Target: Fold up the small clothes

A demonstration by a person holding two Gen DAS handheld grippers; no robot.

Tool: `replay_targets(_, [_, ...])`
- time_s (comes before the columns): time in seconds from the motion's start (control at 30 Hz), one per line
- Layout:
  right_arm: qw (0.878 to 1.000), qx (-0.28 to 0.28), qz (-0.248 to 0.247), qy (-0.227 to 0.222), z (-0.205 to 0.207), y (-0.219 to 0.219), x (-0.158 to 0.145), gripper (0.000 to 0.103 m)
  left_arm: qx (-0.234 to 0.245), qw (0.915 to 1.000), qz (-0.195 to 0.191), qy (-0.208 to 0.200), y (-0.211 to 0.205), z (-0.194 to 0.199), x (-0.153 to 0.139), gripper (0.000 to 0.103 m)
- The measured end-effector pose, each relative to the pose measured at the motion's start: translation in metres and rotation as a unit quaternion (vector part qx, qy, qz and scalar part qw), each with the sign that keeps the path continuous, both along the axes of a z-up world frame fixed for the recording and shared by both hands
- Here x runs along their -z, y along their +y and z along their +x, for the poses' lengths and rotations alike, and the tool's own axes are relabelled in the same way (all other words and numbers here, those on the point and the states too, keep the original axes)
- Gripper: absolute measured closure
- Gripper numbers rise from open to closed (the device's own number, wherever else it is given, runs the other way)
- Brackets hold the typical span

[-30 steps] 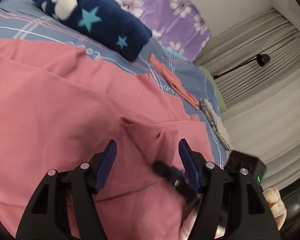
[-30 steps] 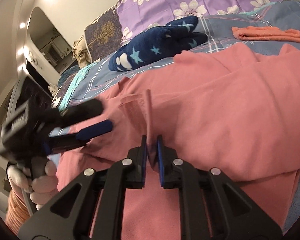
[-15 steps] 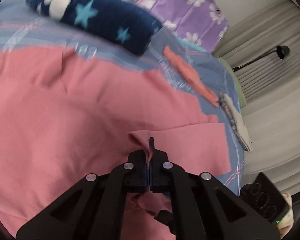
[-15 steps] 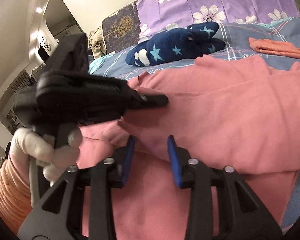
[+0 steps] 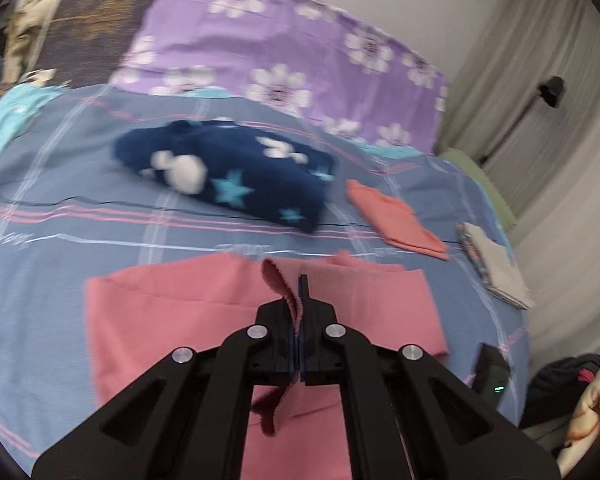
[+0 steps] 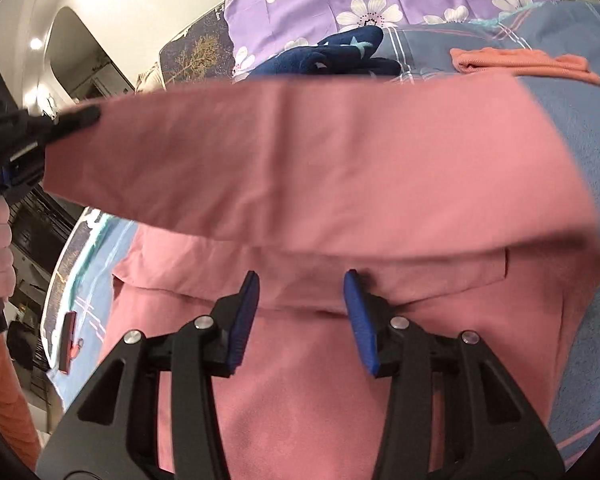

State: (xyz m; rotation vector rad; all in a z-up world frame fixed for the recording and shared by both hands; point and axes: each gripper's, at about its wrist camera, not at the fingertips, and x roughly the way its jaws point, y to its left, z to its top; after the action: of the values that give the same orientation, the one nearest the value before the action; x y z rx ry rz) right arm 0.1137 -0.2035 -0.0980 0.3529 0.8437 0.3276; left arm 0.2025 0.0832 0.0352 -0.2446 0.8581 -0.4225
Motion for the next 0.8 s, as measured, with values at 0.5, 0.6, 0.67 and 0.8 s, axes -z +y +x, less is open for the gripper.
replay_targets(0.5, [1.000, -0.008, -0.009, -0.002, 0.002, 0.005, 0.001, 0.051, -0.110, 0.9866, 0.098, 0.071, 0.078, 0.014, 0.094, 0.101])
replay_targets(0.6, [1.000, -0.010, -0.012, -0.002, 0.002, 0.007, 0.000, 0.050, -0.097, 0.9894, 0.092, 0.057, 0.072, 0.008, 0.090, 0.077])
replay_targets(0.67, [1.000, -0.010, -0.014, -0.003, 0.001, 0.007, 0.000, 0.049, -0.088, 0.9886, 0.105, 0.062, 0.063, 0.007, 0.097, 0.062])
replay_targets(0.8, [1.000, -0.009, -0.024, -0.006, 0.000, 0.010, -0.001, 0.049, -0.076, 0.9836, 0.143, 0.080, 0.047, 0.004, 0.122, 0.083])
